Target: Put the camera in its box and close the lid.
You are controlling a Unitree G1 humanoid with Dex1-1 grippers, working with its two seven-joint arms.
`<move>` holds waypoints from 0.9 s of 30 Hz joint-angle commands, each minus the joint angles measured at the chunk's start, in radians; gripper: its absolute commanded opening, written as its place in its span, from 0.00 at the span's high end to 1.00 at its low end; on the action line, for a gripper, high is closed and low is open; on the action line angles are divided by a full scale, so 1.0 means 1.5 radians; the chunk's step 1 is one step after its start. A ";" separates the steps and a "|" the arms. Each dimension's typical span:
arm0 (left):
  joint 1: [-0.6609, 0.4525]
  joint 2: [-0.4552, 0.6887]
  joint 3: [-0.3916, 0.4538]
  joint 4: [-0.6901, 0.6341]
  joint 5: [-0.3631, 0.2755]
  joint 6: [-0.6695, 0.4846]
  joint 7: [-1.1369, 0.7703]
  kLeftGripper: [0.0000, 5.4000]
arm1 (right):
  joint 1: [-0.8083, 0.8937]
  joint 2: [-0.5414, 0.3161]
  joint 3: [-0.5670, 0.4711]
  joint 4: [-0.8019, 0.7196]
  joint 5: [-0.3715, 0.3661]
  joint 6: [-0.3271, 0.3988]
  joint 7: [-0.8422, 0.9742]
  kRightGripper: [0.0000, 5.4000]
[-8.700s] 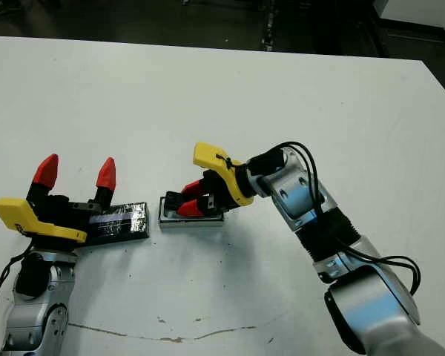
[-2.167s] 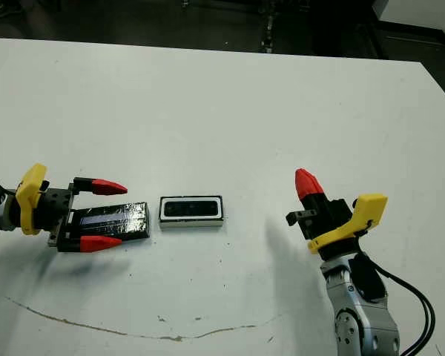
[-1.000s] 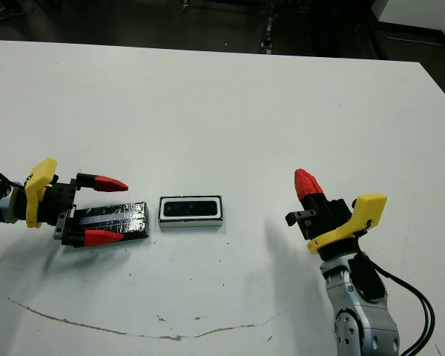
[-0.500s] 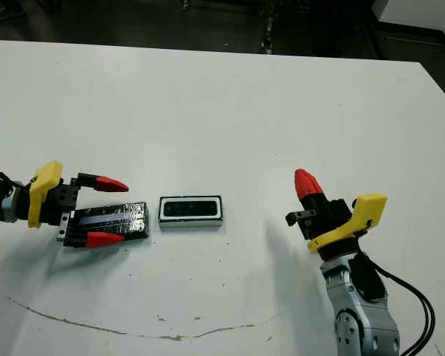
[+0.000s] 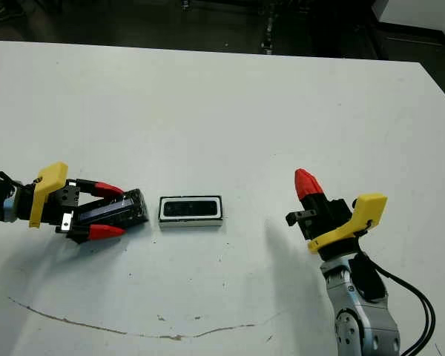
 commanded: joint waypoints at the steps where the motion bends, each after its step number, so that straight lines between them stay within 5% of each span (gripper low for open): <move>1: 0.010 0.004 -0.018 0.013 0.024 0.006 0.004 0.42 | 0.005 -0.009 -0.003 0.002 0.002 0.000 0.001 1.00; 16: 0.027 -0.006 -0.005 -0.022 0.008 0.065 0.046 0.42 | 0.007 -0.008 -0.002 -0.002 0.001 0.006 -0.004 1.00; 27: 0.063 -0.037 0.093 -0.141 -0.082 0.173 0.174 0.42 | 0.010 -0.008 -0.001 -0.003 0.001 0.008 -0.007 1.00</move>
